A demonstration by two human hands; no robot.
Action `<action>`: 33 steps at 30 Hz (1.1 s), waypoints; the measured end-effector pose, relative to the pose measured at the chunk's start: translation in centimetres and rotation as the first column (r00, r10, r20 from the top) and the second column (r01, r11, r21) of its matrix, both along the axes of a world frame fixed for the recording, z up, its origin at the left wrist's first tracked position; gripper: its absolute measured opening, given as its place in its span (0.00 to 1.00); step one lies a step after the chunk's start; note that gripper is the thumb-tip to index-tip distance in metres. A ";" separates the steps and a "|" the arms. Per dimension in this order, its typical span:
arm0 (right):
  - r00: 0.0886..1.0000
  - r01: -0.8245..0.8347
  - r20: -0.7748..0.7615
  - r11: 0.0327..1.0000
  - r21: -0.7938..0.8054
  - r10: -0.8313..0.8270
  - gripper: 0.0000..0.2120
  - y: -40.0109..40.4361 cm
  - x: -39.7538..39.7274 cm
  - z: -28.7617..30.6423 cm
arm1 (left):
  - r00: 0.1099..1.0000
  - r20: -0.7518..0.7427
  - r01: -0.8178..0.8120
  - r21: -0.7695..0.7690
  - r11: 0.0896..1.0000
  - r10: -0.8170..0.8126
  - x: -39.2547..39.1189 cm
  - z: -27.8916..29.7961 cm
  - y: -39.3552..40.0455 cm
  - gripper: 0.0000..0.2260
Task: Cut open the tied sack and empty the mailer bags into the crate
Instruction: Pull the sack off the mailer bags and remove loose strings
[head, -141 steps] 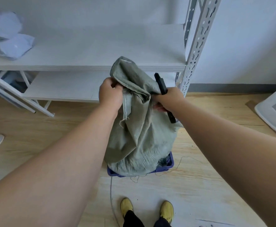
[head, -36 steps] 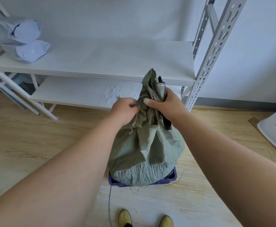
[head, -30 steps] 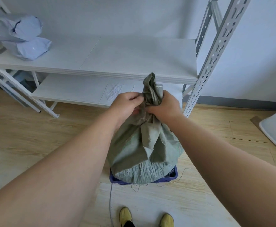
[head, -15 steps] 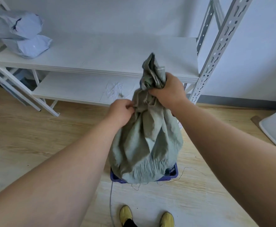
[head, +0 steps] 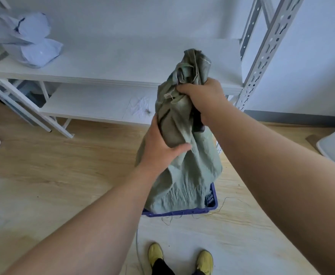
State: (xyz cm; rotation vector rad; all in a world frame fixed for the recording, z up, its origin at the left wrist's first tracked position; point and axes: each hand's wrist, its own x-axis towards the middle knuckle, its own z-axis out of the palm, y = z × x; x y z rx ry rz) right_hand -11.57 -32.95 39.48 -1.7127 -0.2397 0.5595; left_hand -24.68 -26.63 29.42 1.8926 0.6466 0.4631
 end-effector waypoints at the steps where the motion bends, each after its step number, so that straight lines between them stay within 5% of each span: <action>1: 0.991 -0.037 -0.128 0.999 0.007 0.038 0.19 0.2 -0.4 0.1 | 0.999 0.029 0.031 -0.016 0.999 -0.031 0.5 0.0 -0.9 0.43; 4: 0.933 -0.175 -0.319 0.984 -0.006 0.164 0.20 1.0 -1.3 -0.3 | 0.991 0.006 -0.134 -0.085 0.987 0.135 2.2 0.2 -2.2 0.21; 6: 0.878 -0.263 -0.385 0.959 0.107 0.283 0.19 1.1 -1.1 -0.5 | 0.947 -0.006 -0.310 -0.265 0.913 0.320 2.2 0.0 -1.9 0.07; 9: 0.860 -0.356 -0.318 0.915 0.189 0.400 0.21 0.2 -0.3 -1.3 | 0.891 -0.049 -0.421 -0.459 0.782 0.451 1.6 0.0 -0.9 0.10; 12: 0.953 -0.302 -0.065 0.947 -0.106 0.296 0.26 -1.3 0.2 -3.8 | 0.852 -0.152 -0.476 -0.623 0.621 0.500 1.8 0.6 0.8 0.08; 15: 0.921 -0.372 0.047 0.910 -0.184 0.386 0.29 -2.9 -0.9 -7.0 | 0.876 -0.290 -0.476 -0.657 0.585 0.386 1.9 0.8 2.3 0.15; 18: 0.868 -0.484 0.038 0.861 -0.156 0.495 0.45 -3.2 -3.0 -9.2 | 0.897 -0.341 -0.441 -0.701 0.560 0.280 2.4 1.0 3.0 0.16; 20: 0.880 -0.459 0.045 0.871 -0.178 0.473 0.52 -2.9 -4.6 -10.6 | 0.895 -0.360 -0.447 -0.732 0.515 0.266 2.6 1.1 3.1 0.15; 22: 0.920 -0.352 0.090 0.905 -0.240 0.382 0.49 -2.7 -6.1 -12.0 | 0.895 -0.374 -0.446 -0.750 0.489 0.242 2.6 1.2 2.8 0.15; 27: 0.991 -0.063 0.095 0.946 -0.317 0.098 0.14 -2.3 -5.2 -13.0 | 0.989 -0.143 -0.120 -0.677 0.726 0.030 1.2 1.1 3.7 0.20; 30: 0.987 -0.058 0.117 0.927 -0.370 0.108 0.07 -1.8 -3.0 -11.6 | 0.921 -0.368 0.005 -0.310 0.951 -0.125 -1.0 0.0 4.4 0.32; 33: 0.978 -0.077 0.158 0.942 -0.328 0.135 0.06 -0.4 -1.9 -9.7 | 0.884 -0.459 0.031 -0.130 0.991 -0.088 -1.9 -2.2 3.8 0.38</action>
